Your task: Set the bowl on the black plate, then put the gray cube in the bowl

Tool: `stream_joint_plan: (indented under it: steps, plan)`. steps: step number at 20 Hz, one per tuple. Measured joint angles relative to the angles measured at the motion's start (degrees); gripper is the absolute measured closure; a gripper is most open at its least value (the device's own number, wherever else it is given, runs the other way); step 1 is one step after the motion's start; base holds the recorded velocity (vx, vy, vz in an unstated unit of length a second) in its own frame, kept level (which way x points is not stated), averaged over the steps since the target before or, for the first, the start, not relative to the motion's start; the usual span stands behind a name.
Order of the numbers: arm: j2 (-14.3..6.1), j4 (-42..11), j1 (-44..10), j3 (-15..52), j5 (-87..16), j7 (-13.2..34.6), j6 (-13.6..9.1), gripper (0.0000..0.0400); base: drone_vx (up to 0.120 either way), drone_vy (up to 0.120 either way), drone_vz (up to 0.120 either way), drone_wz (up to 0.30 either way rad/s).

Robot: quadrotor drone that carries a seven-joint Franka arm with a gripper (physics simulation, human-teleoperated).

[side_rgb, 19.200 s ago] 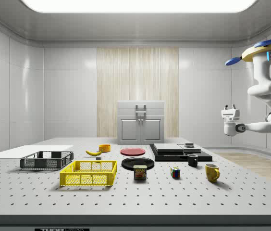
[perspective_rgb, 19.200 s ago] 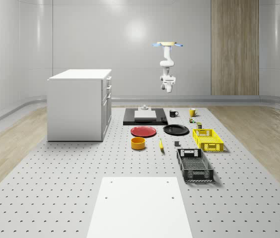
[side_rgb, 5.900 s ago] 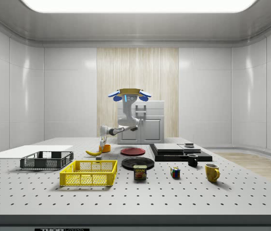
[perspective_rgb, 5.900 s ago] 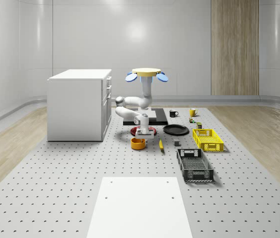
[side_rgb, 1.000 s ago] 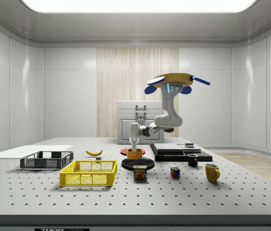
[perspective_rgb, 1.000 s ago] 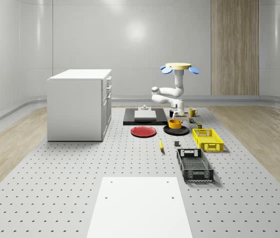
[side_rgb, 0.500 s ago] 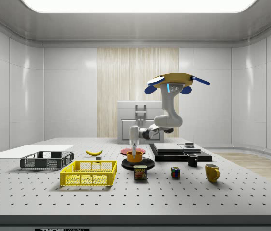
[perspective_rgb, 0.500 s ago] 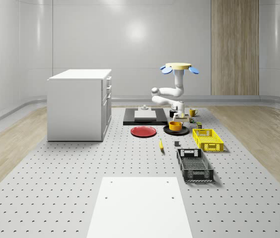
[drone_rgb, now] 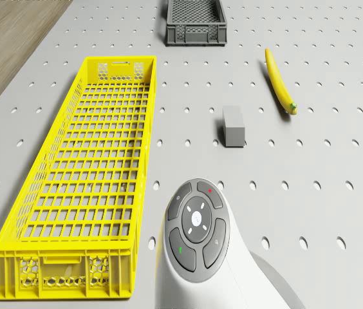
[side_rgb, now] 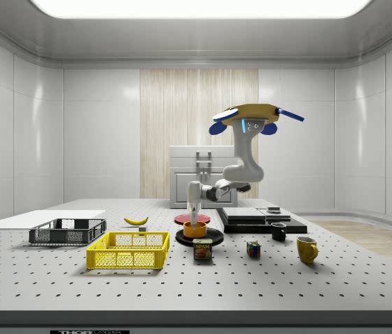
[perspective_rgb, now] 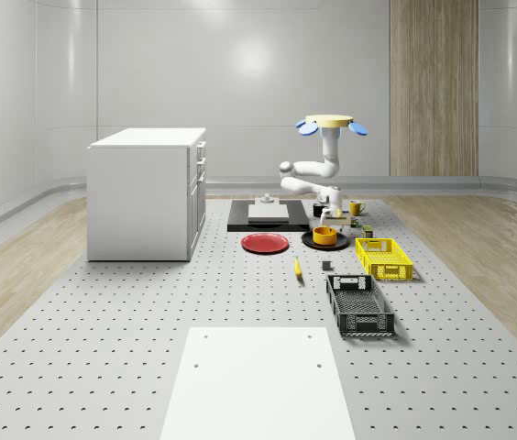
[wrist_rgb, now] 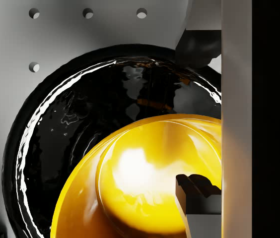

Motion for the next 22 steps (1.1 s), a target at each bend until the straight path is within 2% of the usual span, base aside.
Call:
stream_joint_plan:
  steps: [2,6,17,20,22]
  plan:
    - [0.1,-0.1,0.0,0.1,0.0,0.0,-0.1,0.0037,0.04,-0.06,0.12,0.0]
    - [0.2,-0.1,0.1,0.1,0.1,0.0,-0.3,0.0014,0.12,-0.12,0.0,0.0]
    - [0.6,-0.2,0.3,0.1,-0.1,-0.1,-0.7,0.0001,0.12,-0.12,0.0,0.0]
    - [0.7,-0.2,0.3,0.1,-0.1,-0.2,-0.8,0.0,0.12,0.0,0.0,0.0]
    - [0.8,-0.2,0.4,0.1,-0.1,-0.2,-0.9,0.0,0.02,0.0,-0.1,0.0]
